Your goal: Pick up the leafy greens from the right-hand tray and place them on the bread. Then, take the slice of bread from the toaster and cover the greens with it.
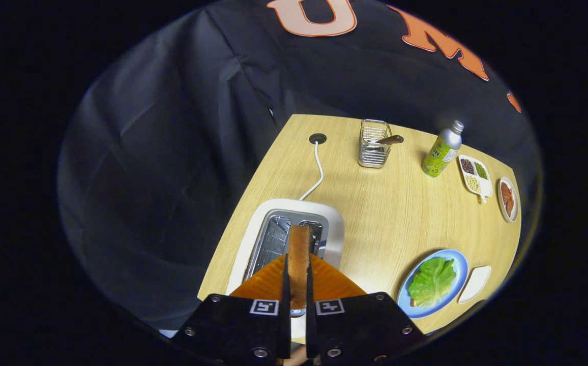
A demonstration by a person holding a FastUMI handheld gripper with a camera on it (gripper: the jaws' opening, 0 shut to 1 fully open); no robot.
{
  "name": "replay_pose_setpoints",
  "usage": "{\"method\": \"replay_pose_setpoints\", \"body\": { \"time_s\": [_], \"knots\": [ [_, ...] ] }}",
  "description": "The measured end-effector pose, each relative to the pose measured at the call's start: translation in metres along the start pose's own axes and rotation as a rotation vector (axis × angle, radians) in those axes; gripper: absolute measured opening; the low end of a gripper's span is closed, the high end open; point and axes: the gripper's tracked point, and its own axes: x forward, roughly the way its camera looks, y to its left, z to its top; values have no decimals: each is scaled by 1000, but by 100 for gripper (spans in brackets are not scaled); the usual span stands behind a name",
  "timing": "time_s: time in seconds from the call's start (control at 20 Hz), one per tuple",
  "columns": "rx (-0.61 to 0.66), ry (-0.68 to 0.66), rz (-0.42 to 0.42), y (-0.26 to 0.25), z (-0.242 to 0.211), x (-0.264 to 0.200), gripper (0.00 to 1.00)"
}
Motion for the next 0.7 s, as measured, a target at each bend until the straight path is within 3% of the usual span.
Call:
{"method": "replay_pose_setpoints", "body": {
  "time_s": [0.45, 0.7],
  "knots": [
    [29, -130, 106, -21, 13, -61, 12],
    [54, -186, 124, -55, 16, -84, 12]
  ]
}}
